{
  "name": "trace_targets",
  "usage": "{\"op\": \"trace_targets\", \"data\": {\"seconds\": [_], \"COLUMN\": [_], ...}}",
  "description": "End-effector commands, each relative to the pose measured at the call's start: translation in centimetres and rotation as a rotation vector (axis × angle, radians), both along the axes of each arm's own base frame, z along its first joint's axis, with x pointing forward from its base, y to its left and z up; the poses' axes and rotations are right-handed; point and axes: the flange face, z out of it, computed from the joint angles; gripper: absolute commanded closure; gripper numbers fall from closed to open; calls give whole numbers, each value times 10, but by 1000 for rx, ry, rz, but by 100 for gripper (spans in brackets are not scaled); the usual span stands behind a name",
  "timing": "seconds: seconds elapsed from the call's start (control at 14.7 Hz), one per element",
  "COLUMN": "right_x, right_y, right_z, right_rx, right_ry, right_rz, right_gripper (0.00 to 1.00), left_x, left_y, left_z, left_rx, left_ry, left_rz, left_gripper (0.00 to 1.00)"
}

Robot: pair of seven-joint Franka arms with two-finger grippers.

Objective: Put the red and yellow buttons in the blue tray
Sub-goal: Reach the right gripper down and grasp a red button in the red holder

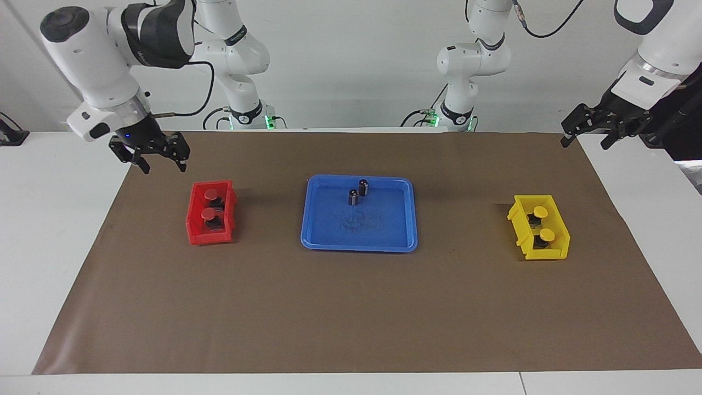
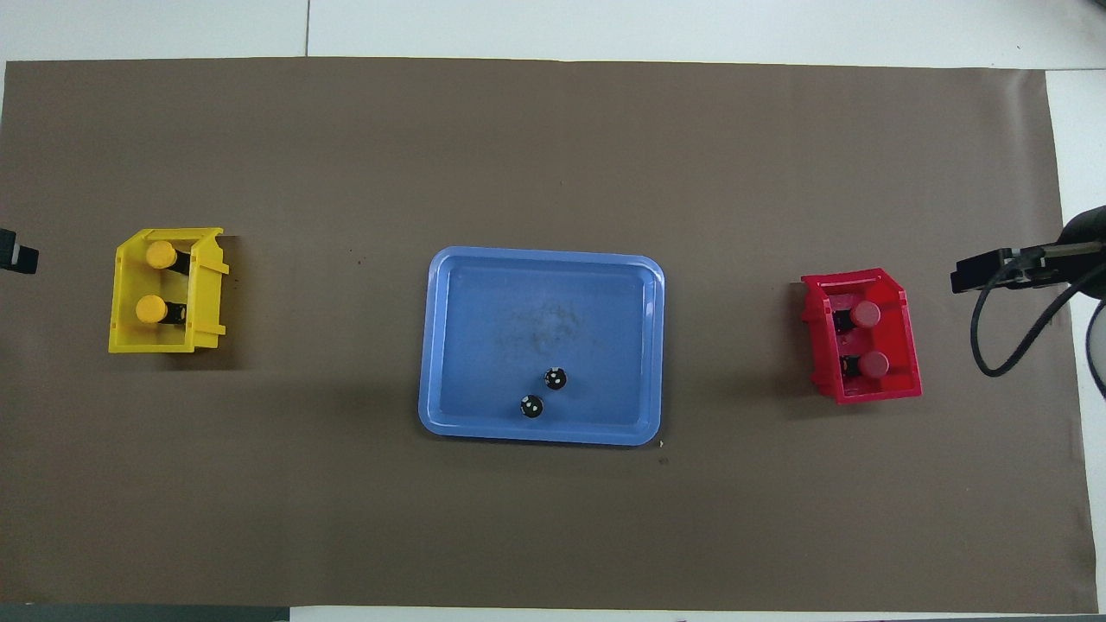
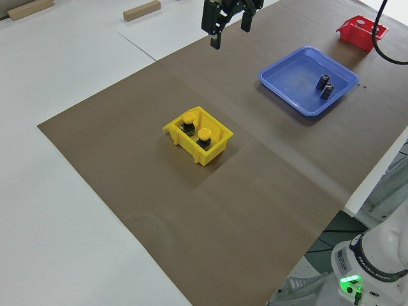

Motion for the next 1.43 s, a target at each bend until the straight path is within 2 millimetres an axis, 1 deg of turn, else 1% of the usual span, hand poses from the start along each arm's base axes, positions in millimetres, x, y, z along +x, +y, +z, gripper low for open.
{"op": "trace_targets", "data": {"seconds": [0.0, 0.14, 0.27, 0.34, 0.48, 0.68, 0.82, 1.09, 1.23, 1.36], "right_x": [16, 20, 17, 17, 11, -1, -6, -10, -11, -16], "right_y": [0, -1, 10, 10, 14, 13, 14, 14, 15, 15], "right_z": [-47, -76, -103, -116, -134, -150, -153, -166, -168, -174], "right_rx": [39, 34, 39, 39, 36, 36, 36, 34, 34, 32], "right_ry": [-11, -31, -34, -31, -37, -23, -20, -27, -24, -29], "right_rz": [-9, -28, -25, -28, -23, -26, -25, -24, -23, -23], "right_gripper": [14, 14, 15, 16, 20, 26, 30, 31, 33, 34], "left_x": [-9, -9, -9, -9, -9, -9, -9, -9, -9, -9], "left_y": [0, 0, 0, 0, 0, 0, 0, 0, 0, 0], "left_z": [1, 1, 1, 1, 1, 1, 1, 1, 1, 1], "left_rx": [-8, -8, -8, -8, -8, -8, -8, -8, -8, -8], "left_ry": [7, 7, 7, 7, 7, 7, 7, 7, 7, 7], "left_rz": [7, 7, 7, 7, 7, 7, 7, 7, 7, 7], "left_gripper": [0, 0, 0, 0, 0, 0, 0, 0, 0, 0]}}
